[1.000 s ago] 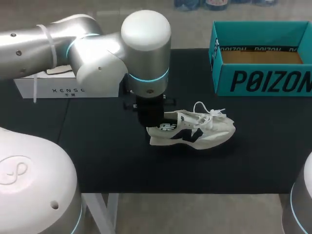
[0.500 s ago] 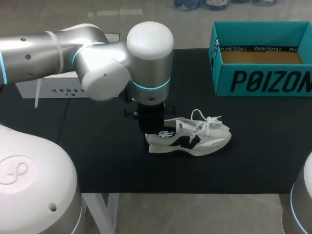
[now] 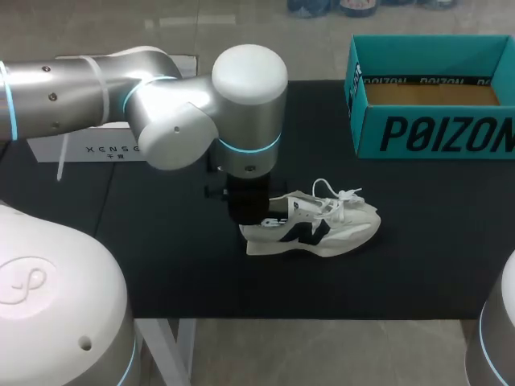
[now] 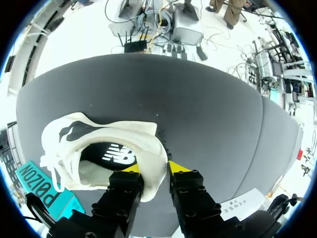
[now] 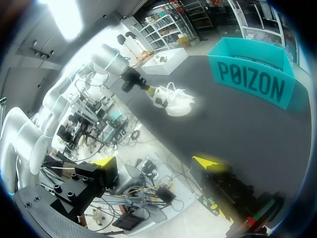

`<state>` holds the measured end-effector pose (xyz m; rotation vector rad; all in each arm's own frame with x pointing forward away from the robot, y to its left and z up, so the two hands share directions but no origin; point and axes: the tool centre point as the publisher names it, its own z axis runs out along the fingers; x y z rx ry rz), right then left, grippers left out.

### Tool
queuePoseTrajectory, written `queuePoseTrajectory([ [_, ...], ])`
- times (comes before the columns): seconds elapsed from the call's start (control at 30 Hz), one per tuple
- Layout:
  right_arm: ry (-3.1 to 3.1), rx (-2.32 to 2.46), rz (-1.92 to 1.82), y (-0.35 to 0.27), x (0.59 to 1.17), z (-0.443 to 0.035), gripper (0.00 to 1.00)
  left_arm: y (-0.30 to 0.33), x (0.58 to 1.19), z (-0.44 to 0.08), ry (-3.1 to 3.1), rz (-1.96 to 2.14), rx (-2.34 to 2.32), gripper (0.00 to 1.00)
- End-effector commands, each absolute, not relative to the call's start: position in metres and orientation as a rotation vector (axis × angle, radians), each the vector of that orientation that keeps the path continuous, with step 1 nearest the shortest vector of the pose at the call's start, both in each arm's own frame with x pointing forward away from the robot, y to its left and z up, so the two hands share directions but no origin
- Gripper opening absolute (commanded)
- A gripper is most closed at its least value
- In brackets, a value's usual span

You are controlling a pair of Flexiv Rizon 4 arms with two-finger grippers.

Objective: Take the shoe out of the shoebox, open the shoe tongue, remove and reinsert the insole, then place the shoe into the shoebox

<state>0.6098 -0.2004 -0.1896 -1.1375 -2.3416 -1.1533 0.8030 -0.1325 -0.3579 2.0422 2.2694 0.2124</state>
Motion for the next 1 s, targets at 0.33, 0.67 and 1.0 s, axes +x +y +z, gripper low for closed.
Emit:
queuePoseTrajectory([
  [0.33, -2.534, -1.373, -1.069, -0.198, 0.601, -0.188, 1.00, -0.101, 0.800, -0.307, 2.468, 0.147, 1.653, 1.00],
  [0.67, -2.534, -1.373, -1.069, -0.198, 0.601, -0.188, 1.00, -0.044, 0.786, -0.294, 2.636, -0.498, 0.988, 1.00],
  [1.0, -2.534, -1.373, -1.069, -0.198, 0.601, -0.188, 1.00, -0.012, 0.773, -0.311, 2.597, -0.895, 0.688, 1.00],
])
